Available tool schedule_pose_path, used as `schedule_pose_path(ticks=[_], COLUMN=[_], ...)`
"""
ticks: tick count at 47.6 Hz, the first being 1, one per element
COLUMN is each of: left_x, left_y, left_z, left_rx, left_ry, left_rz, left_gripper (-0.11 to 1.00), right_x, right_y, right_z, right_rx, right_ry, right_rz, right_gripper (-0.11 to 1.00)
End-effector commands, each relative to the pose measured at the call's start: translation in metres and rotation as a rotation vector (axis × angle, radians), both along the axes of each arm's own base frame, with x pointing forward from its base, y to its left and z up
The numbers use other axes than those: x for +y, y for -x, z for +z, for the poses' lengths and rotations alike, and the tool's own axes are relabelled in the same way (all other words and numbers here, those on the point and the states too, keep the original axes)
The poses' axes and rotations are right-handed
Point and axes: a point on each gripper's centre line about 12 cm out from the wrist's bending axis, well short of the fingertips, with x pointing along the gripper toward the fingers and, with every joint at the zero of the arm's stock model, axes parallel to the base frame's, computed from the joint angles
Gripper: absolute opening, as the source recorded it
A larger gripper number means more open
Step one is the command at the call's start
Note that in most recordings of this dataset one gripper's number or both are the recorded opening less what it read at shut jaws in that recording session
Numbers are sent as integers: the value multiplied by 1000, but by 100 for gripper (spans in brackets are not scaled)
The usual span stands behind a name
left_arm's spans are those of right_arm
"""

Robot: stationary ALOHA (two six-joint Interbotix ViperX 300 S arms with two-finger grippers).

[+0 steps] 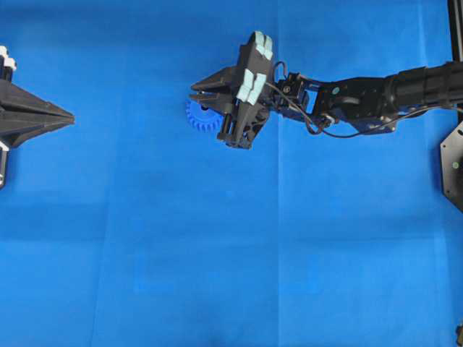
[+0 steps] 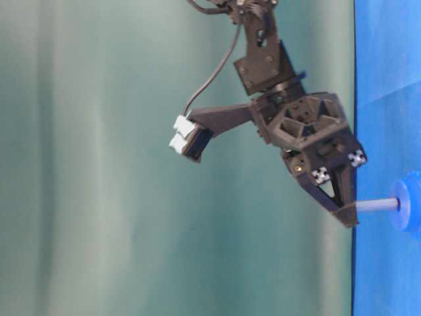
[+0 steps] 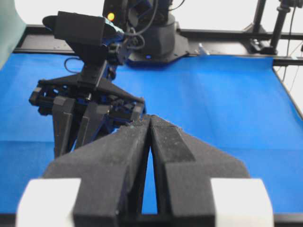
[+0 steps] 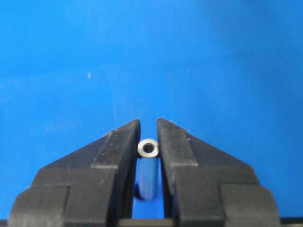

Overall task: Insert the shaft placed at a random location into the center hole of the small gear at another random location.
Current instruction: 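Align the held shaft above the gear's center hole and lower it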

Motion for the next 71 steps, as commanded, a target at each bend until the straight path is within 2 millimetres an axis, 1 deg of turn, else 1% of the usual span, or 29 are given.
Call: schedule_pose_path(ticks=[1,6,9,20,31,39,59,71], left_x=[0,0,0,0,0,0,0,0], left_y=[-1,-1,-1,-1,-1,-1,0,-1], left_z=[4,4,4,4,4,4,5,5], left_rx=[-12,-15,-15,-15,-15,-15,-21,-18], left_ry=[-1,-1,-1,-1,-1,-1,-1,-3], left_rz=[-1,-1,-2,-1,-1,-1,-1,-2], left_gripper=[0,0,0,0,0,0,0,0], right_x=[0,0,0,2,4,7,5,4], right_y=[1,2,2,2,3,1,-3,-2], right_z=[28,38,41,43,40,35,3,-8], right_rx=[-63,-79,-83,-91,-93,-94,-61,-47], right_ry=[24,42,45,50,50,49,33,25], right_rz=[4,11,11,16,18,20,-2,-14], right_gripper=[3,3,3,3,3,3,3,3])
